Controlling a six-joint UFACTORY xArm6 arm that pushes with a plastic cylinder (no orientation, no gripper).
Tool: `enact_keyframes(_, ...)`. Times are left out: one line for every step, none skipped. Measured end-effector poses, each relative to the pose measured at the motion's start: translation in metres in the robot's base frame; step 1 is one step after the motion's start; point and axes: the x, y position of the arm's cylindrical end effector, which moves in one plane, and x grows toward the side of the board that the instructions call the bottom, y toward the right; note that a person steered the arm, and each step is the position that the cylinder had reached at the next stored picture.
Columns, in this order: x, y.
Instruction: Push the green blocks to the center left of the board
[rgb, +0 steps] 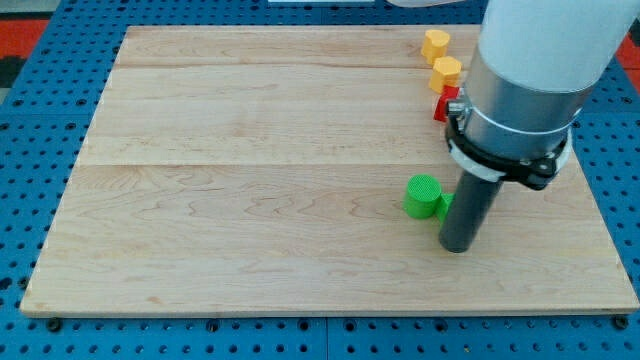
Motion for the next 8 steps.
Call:
enact_keyframes(0.011, 0.048)
enact_keyframes(-0.008, 0.064)
enact_keyframes(-0.028, 0.000)
enact_keyframes(-0.029, -0.076)
enact_keyframes(-0.035, -0.070)
enact_keyframes(-0.025, -0.077)
enact_keyframes(-0.027, -0.153)
enact_keyframes(-0.065, -0.226)
